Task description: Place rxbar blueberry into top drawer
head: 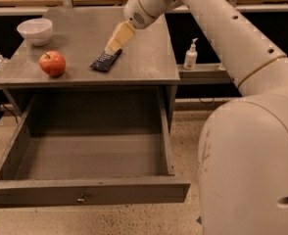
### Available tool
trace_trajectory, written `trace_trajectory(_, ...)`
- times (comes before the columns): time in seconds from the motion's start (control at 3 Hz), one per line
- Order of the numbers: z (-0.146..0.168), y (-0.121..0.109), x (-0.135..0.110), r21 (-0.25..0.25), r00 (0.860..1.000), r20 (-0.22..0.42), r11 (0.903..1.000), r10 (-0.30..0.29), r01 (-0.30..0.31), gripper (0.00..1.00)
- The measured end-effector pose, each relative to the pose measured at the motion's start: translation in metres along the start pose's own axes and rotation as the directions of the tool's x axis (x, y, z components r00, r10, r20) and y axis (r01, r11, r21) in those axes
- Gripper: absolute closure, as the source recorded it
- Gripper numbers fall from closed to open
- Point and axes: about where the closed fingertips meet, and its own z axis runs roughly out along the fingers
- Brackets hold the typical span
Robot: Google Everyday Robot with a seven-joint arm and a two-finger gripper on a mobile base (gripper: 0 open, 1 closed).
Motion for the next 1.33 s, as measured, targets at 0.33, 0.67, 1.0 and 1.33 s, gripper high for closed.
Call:
trace_trajectory(0.33,0.043,0.006,-0.002,-0.062,0.995,0.089,0.9970,0.051,-0.045,0.00)
trace_trajectory(0.67,0.081,0.009,-0.002,-0.079,0.991,0.111,0.9946,0.075,-0.066,0.00)
trace_trajectory(1.0,0.108,0.006,0.011,-0.035,0.994,0.066,0.9958,0.086,-0.084,0.00)
trace_trajectory(1.33,0.121,0.003,0.027,-0.008,0.994,0.029,0.9942,0.107,-0.107,0.00)
